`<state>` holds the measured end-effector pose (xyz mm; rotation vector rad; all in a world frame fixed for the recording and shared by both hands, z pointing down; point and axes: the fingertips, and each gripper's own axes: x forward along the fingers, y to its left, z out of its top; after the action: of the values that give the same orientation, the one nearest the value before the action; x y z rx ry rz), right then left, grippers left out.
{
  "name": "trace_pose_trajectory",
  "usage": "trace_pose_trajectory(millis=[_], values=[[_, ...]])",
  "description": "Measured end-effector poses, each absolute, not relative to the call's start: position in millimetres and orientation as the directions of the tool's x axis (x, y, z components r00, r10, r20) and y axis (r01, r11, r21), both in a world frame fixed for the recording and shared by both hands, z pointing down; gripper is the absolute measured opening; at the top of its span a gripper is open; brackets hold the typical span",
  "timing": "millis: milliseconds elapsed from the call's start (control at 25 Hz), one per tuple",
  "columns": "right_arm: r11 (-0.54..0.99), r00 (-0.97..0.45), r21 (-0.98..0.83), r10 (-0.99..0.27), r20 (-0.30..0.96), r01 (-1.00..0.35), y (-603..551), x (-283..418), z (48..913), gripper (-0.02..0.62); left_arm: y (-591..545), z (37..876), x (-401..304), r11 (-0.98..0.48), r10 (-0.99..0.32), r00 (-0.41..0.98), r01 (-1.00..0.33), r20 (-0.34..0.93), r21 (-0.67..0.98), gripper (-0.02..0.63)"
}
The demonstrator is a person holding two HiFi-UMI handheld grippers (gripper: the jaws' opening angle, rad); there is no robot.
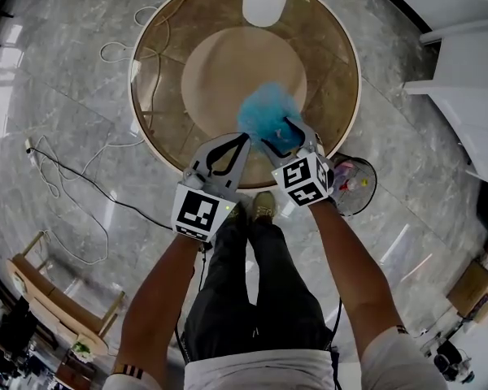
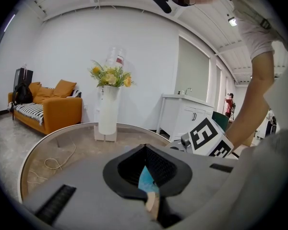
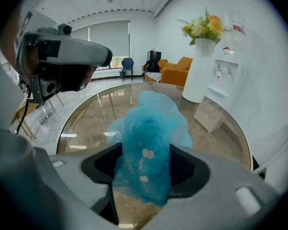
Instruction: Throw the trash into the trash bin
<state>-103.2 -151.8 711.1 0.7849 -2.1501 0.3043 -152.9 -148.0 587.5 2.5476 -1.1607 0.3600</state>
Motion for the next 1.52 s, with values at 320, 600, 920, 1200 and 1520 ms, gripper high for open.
trace_pose_trajectory(millis=[320, 600, 920, 1200, 1520], values=[[0.749, -0.457, 0.072, -0.475, 0.752, -0.659, -149, -103, 713, 0.041, -141, 590, -157, -0.627, -0.675, 0.647, -0.757, 0.355, 0.185, 0.000], [0.703, -0.471, 0.060, -0.534, 0.702, -0.708, -144, -100, 689, 0.020, -134, 586, -148, -0.647, -0.663, 0.666, -0.739, 0.341, 0.187, 0.000], [0.628, -0.502, 0.011, -0.632, 0.590, -0.778, -140, -82, 633, 0.017, -127, 557, -111, -0.690, -0.640, 0.707, -0.701, 0.300, 0.179, 0.000], [0.537, -0.453, -0.003, -0.709, 0.540, -0.844, -119, -29, 602, 0.018, -107, 540, -58, -0.740, -0.597, 0.757, -0.647, 0.264, 0.182, 0.000], [0.391, -0.338, -0.014, -0.776, 0.533, -0.920, -90, 55, 590, 0.018, -86, 530, 15, -0.803, -0.514, 0.820, -0.563, 0.251, 0.194, 0.000]])
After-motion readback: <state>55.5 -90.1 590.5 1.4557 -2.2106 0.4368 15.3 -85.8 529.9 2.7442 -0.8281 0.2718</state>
